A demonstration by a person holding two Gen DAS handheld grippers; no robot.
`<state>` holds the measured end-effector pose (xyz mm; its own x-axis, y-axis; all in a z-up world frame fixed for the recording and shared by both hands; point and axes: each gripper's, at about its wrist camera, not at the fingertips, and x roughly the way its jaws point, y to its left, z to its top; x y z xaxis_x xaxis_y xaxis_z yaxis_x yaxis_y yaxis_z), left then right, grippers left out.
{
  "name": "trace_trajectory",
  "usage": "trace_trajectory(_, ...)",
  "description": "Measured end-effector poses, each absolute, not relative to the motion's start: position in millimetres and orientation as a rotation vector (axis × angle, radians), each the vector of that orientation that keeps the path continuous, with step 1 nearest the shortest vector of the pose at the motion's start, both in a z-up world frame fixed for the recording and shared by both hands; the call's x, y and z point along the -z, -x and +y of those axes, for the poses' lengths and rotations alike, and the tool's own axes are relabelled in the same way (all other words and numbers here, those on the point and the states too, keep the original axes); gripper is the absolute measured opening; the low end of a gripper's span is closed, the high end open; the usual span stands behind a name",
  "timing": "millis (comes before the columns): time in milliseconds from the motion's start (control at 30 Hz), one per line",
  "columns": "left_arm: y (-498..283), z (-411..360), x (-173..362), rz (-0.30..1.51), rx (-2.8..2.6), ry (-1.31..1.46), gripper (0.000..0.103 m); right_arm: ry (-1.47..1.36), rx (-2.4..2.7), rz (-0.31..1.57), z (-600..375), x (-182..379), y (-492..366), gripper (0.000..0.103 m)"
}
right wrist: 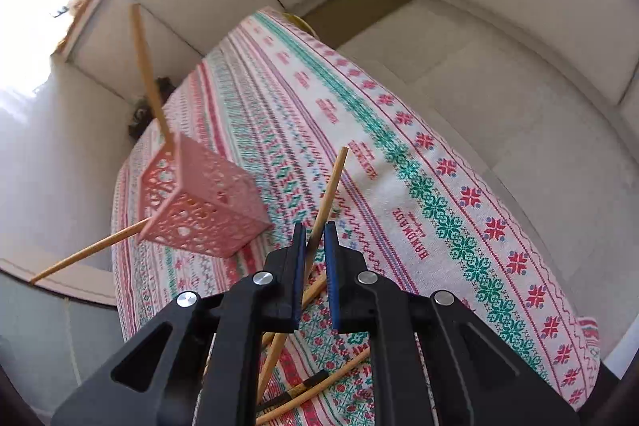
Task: Organize utensils
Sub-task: 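Grasp a chopstick with the right tool while the left tool lifts its chopstick, then carry both chopsticks over the pink basket and open both tools to drop them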
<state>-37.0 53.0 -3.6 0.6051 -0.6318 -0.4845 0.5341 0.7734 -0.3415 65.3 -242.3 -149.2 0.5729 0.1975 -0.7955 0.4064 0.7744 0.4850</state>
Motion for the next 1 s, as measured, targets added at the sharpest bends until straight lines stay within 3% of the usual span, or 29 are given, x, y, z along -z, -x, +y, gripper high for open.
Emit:
trace_trajectory(367,47,54,-15,0.511,0.636,0.21,0.006,-0.46,-0.068,0.589,-210,39,24,0.006)
trace_trajectory(700,45,52,-22,0.476,0.571,0.225,0.006,-0.467,-0.081,0.516,-226,-5,55,0.006)
trace_trajectory(1000,15,36,-69,0.362,0.481,0.252,0.006,-0.493,-0.076,0.4,-259,-44,49,0.006)
